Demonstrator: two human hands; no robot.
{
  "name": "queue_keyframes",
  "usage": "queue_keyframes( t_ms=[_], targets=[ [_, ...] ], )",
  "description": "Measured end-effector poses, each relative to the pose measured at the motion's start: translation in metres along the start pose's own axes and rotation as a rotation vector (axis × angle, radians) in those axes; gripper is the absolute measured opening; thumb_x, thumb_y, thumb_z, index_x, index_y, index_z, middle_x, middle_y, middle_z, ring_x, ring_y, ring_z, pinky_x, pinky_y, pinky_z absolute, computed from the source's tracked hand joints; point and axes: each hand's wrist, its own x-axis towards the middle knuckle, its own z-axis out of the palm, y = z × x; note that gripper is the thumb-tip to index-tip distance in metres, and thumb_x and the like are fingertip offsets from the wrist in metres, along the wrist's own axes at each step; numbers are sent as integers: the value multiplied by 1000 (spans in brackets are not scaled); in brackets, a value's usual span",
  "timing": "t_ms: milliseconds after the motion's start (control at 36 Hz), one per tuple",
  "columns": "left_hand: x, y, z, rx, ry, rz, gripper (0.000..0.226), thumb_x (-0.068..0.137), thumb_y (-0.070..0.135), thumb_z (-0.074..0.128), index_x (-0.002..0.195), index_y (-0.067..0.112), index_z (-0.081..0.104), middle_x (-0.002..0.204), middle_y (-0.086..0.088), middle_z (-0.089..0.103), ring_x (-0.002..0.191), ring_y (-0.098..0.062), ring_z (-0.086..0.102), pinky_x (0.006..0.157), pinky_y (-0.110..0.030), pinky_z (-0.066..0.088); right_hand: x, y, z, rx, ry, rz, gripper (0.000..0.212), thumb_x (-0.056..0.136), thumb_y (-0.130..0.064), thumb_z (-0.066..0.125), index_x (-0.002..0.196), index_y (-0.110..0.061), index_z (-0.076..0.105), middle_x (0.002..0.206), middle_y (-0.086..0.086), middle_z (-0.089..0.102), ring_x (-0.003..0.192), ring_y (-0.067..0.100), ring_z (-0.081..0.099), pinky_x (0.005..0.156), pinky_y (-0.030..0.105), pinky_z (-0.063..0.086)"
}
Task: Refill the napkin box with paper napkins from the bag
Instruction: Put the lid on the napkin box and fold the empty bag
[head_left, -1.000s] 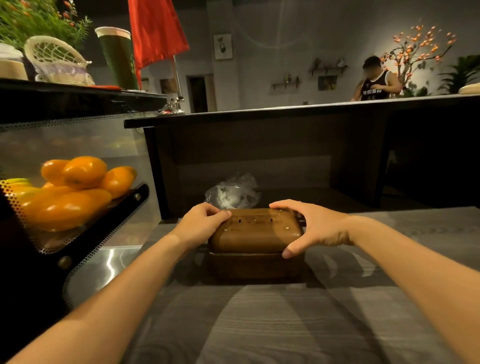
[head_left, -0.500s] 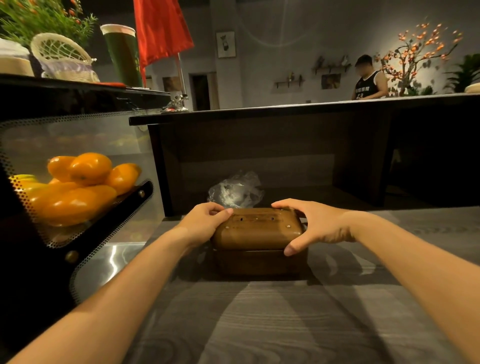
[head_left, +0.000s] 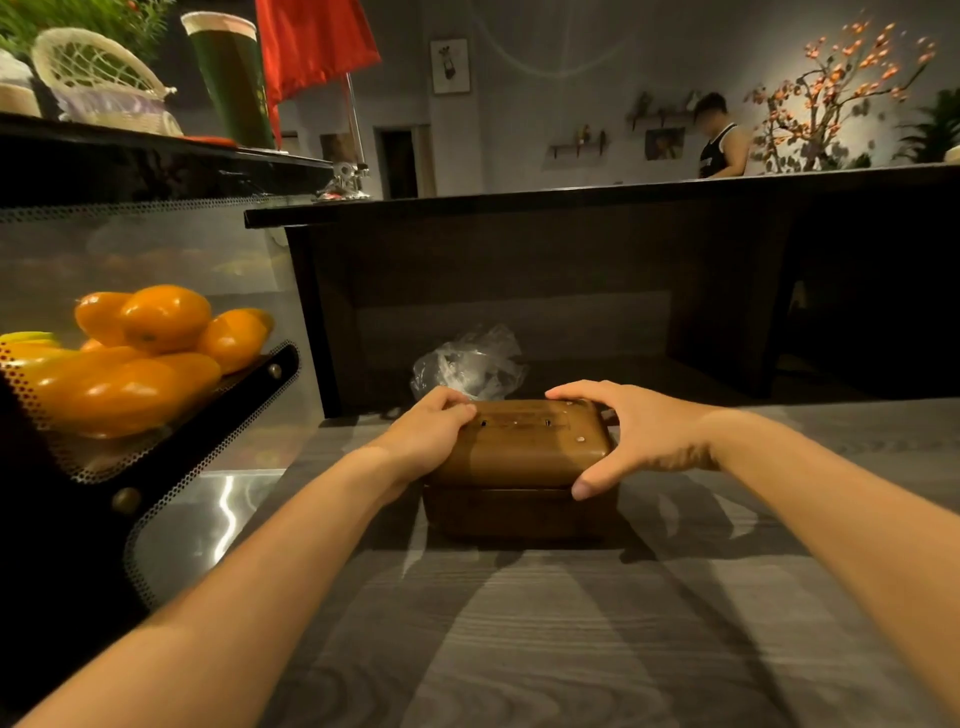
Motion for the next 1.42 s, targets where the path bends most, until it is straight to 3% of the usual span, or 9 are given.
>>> queue_keyframes(
  t_ms=[250, 417, 611, 750, 889, 972, 1083, 1278, 1417],
  targets=[
    [-2, 1, 4, 48, 2, -2, 36, 105, 45, 44, 136, 28, 49, 123, -1, 57, 111, -22, 58, 103, -42, 47, -1, -1, 0, 2, -18, 4, 103, 57, -49, 91, 144, -43, 35, 138, -12, 41, 126, 13, 44, 99, 27, 45],
    [-4, -1, -4, 30, -6, -16, 27, 101, 48, 52, 120, 30, 57, 117, -1, 62, 107, -23, 63, 102, -46, 50, 2, -1, 1, -22, -12, 9, 103, 59, -48, 95, 143, -44, 35, 138, -11, 40, 126, 16, 45, 103, 34, 49],
    [-8, -2, -2, 91, -3, 32, 34, 105, 47, 44, 130, 25, 51, 114, 0, 60, 104, -19, 62, 100, -41, 51, -3, -4, 6, -13, 0, 6, 105, 60, -45, 94, 145, -42, 33, 138, -11, 38, 127, 15, 44, 101, 30, 46],
    [-5, 3, -2, 203, -57, 76, 39, 108, 41, 36, 144, 28, 44, 132, -2, 54, 117, -20, 56, 107, -40, 44, -5, -3, 10, 14, 26, -2, 104, 64, -43, 94, 147, -42, 32, 139, -11, 40, 126, 15, 45, 105, 33, 47],
    [-5, 5, -3, 285, -92, 104, 41, 109, 38, 33, 148, 29, 43, 143, -2, 47, 126, -20, 50, 112, -41, 39, -5, 3, 16, 36, 28, 3, 105, 66, -55, 89, 148, -45, 26, 140, -12, 38, 125, 12, 46, 103, 32, 48],
    [-3, 7, -4, 310, -101, 99, 38, 109, 38, 32, 144, 31, 45, 139, -1, 44, 121, -19, 49, 105, -36, 40, -2, 6, 21, 38, 11, 18, 104, 68, -67, 80, 151, -48, 19, 143, -14, 30, 127, 11, 42, 106, 35, 46],
    [0, 13, -1, 321, -125, 106, 35, 107, 39, 37, 138, 29, 49, 130, 0, 45, 108, -13, 49, 90, -30, 37, -3, 3, 16, 8, -34, 52, 110, 70, -62, 82, 155, -46, 13, 147, -15, 24, 130, 14, 39, 110, 35, 42],
    [0, 16, 4, 391, -105, 64, 51, 103, 53, 41, 146, 25, 42, 133, -1, 44, 111, -17, 48, 91, -34, 40, -1, -16, 5, -135, -165, 205, 122, 67, -67, 81, 155, -51, -2, 158, -13, 13, 142, 23, 30, 118, 45, 33],
    [0, 15, 4, 384, -91, 57, 57, 99, 58, 44, 145, 23, 44, 139, -4, 44, 117, -21, 50, 96, -37, 43, -1, -18, 3, -134, -191, 250, 119, 66, -69, 80, 152, -55, -1, 157, -6, 19, 137, 25, 35, 115, 44, 37]
  ],
)
